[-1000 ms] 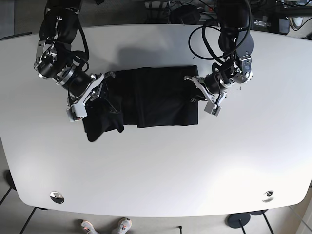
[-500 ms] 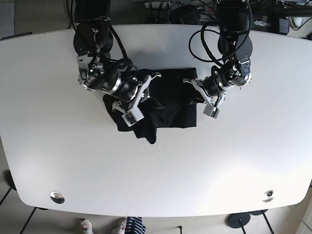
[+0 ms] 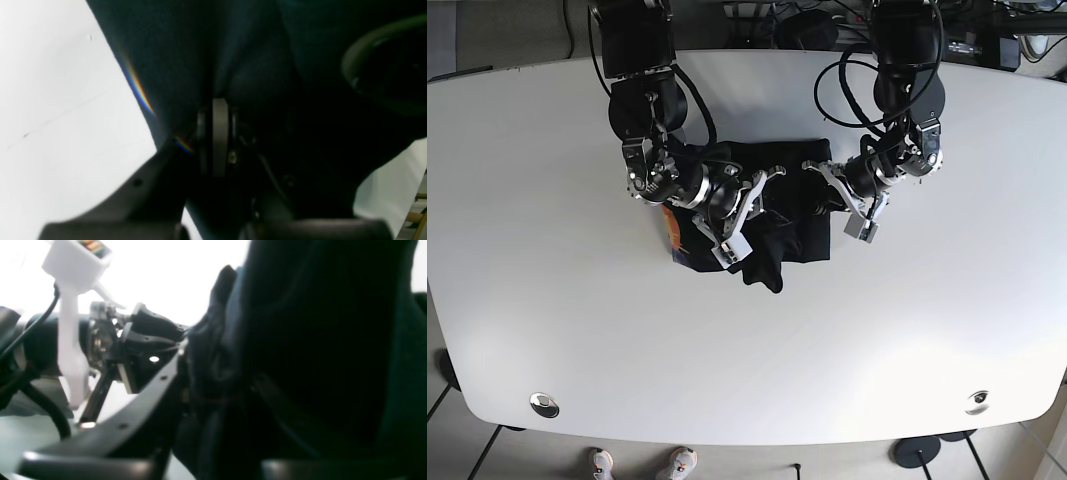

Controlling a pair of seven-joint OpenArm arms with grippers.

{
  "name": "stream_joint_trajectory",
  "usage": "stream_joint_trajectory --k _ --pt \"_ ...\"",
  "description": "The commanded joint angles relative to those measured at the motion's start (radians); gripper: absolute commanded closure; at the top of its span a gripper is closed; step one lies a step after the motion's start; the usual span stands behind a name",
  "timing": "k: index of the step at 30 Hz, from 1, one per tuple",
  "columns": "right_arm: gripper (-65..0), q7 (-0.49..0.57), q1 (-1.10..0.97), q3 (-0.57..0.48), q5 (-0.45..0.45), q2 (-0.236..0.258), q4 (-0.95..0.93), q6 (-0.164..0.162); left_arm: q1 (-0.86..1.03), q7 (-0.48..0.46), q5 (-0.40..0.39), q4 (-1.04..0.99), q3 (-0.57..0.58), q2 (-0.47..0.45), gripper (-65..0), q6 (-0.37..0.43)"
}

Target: Fold the T-shirt properly

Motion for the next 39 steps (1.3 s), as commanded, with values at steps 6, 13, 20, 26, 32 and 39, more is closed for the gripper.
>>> stream_joint_trajectory --k 6,13,20,26,32,39 --pt "-58.7 0.021 0.018 -0.001 0.032 -0.015 0.123 0.006 -0.001 0.053 0.046 0.003 -0.001 -0.005 0.0 0.014" --pt "-58.8 -0.050 -0.057 0.003 0.032 0.031 0.401 0.017 0.006 0.055 0.043 0.136 -0.115 -0.007 0.0 0.010" --pt "-58.8 -0.047 -0.123 -0.104 0.031 0.166 0.416 0.018 0.091 0.058 0.045 0.296 -0.270 -0.063 0.0 -0.001" --pt "-51.4 -0.047 -0.085 -0.218 0.023 0.171 0.436 0.018 0.175 0.058 0.048 0.402 -0.448 -0.117 0.0 -0.077" --pt "-51.4 0.022 0.032 -0.368 0.015 0.159 0.343 0.008 0.249 0.058 0.048 0.399 -0.576 -0.201 0.0 -0.077" --pt "-50.9 0.205 0.079 -0.495 -0.308 0.077 0.113 0.006 0.290 0.058 0.049 0.399 -0.609 -0.197 0.0 -0.077"
